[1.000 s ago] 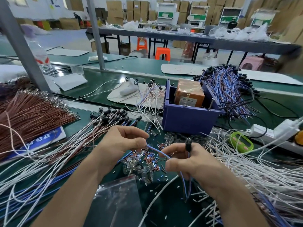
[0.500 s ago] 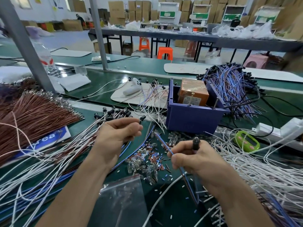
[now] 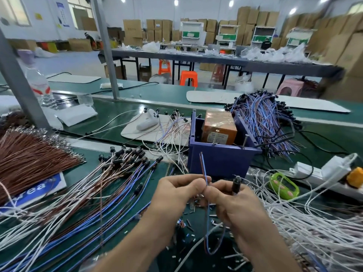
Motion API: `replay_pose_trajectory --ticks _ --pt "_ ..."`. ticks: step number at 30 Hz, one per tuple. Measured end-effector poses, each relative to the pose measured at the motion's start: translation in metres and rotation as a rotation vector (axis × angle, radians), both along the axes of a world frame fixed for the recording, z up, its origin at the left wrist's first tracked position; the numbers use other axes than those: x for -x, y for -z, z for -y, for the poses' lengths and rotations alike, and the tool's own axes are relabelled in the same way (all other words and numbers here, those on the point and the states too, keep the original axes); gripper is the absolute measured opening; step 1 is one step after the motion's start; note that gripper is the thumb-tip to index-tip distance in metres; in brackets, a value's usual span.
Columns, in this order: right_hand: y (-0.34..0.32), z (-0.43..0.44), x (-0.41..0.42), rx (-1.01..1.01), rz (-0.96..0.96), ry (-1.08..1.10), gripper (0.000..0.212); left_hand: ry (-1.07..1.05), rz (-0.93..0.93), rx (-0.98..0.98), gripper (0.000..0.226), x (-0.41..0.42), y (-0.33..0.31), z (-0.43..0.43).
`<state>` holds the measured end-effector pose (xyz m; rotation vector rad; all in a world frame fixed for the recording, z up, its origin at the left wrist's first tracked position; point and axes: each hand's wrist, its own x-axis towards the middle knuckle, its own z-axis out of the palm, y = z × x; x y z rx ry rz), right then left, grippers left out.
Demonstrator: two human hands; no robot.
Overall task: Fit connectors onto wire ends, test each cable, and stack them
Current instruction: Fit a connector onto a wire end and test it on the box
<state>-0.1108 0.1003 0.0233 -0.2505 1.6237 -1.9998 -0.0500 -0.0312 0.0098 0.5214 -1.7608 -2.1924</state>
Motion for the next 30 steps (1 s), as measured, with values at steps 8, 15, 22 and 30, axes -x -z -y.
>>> replay_pose_trajectory --ticks 8,15,22,30 --pt "0.001 -0.002 0.009 0.158 -0.051 0.17 0.012 -0.014 -0.027 0.036 0.007 0.033 -0.002 -0.012" --pt "0.011 0.0 0.013 0.005 -0.152 0.219 0.02 -0.054 0.005 -0.102 0.021 0.031 0.001 -0.006" --pt "0.017 -0.005 0.022 0.05 -0.107 0.444 0.007 -0.211 -0.015 -0.056 0.011 0.04 0.005 -0.005" --pt "0.023 -0.009 0.037 0.115 -0.082 0.564 0.016 -0.277 -0.095 -0.037 0.017 0.06 0.004 -0.011"
